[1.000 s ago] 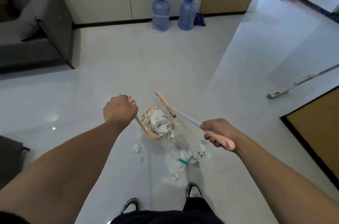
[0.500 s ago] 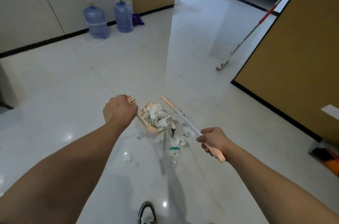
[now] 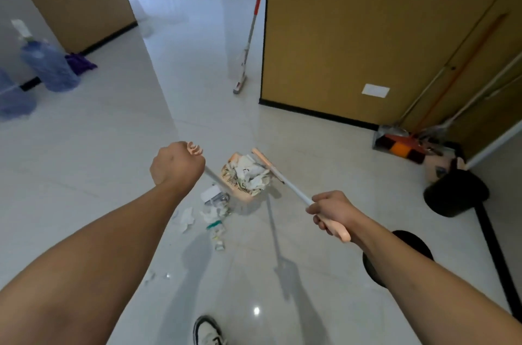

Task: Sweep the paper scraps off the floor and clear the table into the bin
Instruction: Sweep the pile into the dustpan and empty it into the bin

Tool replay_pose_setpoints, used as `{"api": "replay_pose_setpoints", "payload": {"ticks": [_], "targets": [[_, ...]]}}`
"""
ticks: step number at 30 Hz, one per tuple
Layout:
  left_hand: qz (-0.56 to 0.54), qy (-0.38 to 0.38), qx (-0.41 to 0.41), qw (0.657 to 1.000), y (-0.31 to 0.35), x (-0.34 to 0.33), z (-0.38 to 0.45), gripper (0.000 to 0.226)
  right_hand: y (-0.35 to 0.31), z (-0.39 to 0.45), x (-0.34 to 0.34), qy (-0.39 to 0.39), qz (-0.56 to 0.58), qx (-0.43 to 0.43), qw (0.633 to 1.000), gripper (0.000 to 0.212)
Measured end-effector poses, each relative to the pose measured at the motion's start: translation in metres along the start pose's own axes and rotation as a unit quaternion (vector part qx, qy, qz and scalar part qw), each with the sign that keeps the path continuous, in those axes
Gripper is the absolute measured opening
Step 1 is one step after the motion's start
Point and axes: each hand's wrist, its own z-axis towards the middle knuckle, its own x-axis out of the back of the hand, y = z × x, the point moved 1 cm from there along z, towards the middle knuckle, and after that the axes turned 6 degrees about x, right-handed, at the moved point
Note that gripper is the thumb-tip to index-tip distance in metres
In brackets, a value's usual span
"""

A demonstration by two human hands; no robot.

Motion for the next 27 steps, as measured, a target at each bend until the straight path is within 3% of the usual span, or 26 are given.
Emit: {"api": "replay_pose_setpoints", "payload": {"ticks": [5, 11, 16, 27], "targets": [[-0.024, -0.025, -0.057, 0.998, 0.072, -0.016, -0.049, 0.011, 0.040, -0.037, 0.064, 0.061, 0.067, -0.016, 0.996, 0.021], [-0.006, -0.061, -0.177, 0.982, 0.143, -0.038, -0.099, 0.008, 0.085, -0.081, 0.108, 0.114, 0.126, -0.035, 0.985, 0.037], [-0.010, -0.096, -0.281, 0.955, 0.186, -0.049, -0.117, 0.010, 0.107, -0.114, 0.112, 0.177, 0.180, -0.052, 0.966, 0.025], [-0.058, -0.157, -0.435, 0.885, 0.271, -0.046, -0.138, 0.014, 0.135, -0.186, 0.104, 0.339, 0.278, -0.094, 0.894, 0.041]]}}
